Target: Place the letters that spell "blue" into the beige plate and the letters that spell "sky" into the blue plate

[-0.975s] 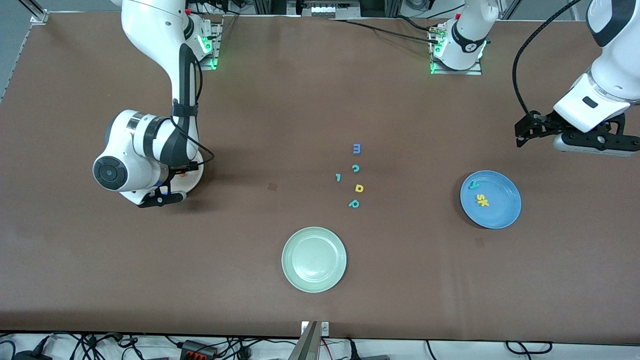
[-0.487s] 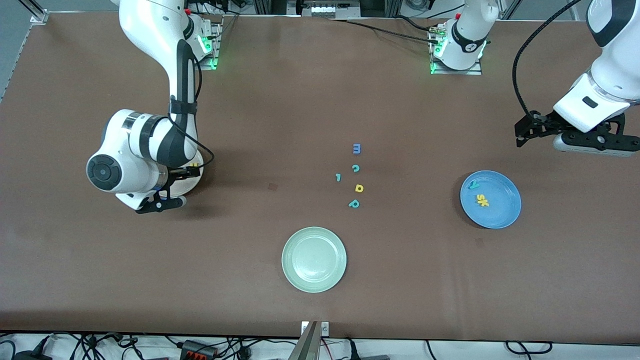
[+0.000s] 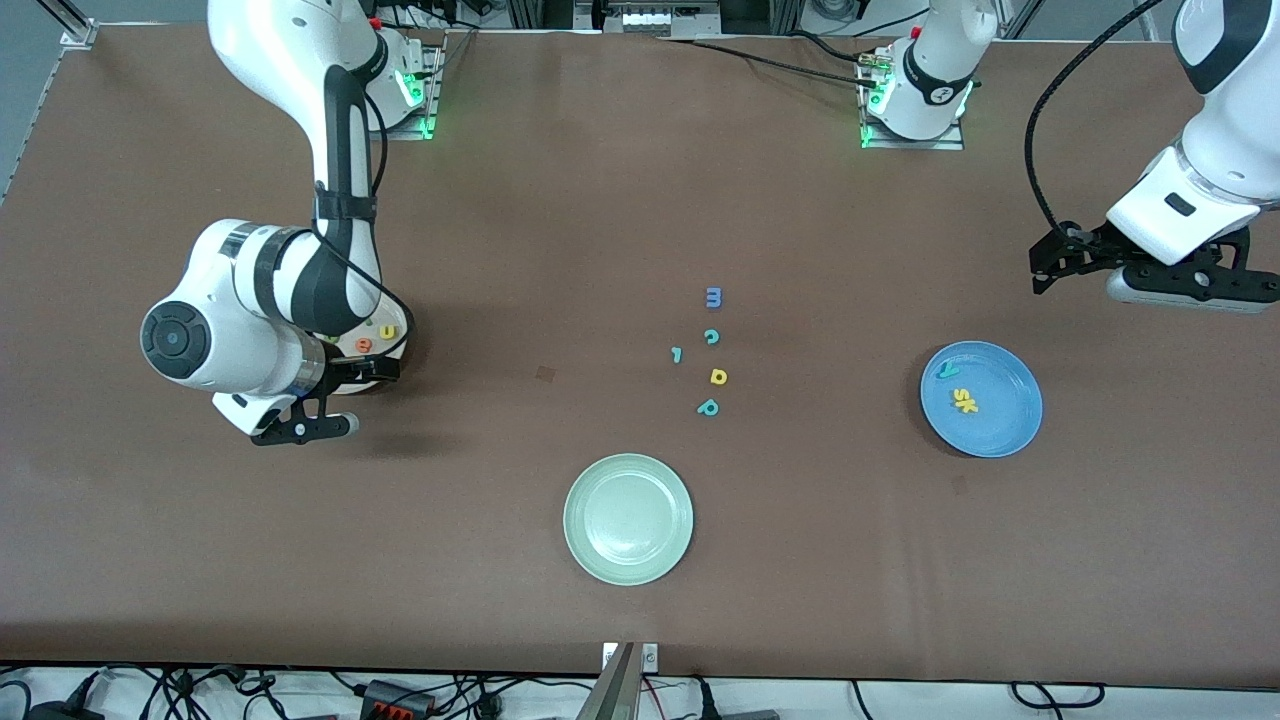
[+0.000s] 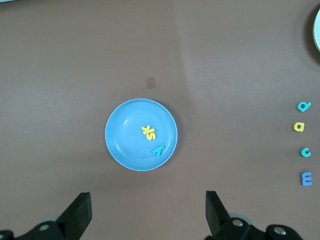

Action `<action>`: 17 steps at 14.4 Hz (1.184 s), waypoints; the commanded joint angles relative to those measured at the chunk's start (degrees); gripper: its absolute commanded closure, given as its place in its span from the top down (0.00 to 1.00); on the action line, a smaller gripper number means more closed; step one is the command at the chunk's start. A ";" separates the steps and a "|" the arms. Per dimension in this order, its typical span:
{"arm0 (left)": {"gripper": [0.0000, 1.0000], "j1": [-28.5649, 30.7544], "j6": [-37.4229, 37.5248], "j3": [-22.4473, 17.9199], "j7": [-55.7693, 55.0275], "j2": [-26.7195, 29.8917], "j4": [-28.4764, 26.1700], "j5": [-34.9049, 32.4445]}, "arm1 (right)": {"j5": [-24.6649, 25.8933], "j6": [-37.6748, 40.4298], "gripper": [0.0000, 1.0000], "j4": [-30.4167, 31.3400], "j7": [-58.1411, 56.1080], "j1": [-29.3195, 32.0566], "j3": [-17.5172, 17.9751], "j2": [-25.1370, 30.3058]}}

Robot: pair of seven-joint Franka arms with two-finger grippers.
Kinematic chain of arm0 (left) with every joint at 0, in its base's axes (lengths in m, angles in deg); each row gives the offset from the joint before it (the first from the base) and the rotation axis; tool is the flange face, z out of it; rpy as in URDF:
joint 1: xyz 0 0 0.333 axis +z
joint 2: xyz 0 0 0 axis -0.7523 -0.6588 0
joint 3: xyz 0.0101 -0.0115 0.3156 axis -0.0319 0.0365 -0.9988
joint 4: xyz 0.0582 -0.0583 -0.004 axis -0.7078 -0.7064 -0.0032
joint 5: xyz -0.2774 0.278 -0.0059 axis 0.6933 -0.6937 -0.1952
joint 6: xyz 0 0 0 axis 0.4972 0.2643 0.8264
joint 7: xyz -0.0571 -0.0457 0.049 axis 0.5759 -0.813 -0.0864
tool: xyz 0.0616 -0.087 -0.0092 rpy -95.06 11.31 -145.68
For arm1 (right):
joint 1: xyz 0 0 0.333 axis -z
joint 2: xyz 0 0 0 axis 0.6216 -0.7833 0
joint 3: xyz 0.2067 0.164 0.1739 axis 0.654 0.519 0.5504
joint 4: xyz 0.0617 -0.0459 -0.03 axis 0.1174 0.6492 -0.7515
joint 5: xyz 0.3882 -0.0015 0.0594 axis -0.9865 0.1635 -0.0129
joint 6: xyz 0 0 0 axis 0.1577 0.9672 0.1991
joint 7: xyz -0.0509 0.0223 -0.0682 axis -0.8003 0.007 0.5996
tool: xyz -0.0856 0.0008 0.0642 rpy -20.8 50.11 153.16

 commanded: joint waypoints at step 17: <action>1.00 0.32 1.11 0.01 1.07 -0.26 0.99 1.21 | 29.78 8.86 1.00 -10.66 14.09 51.10 45.71 23.93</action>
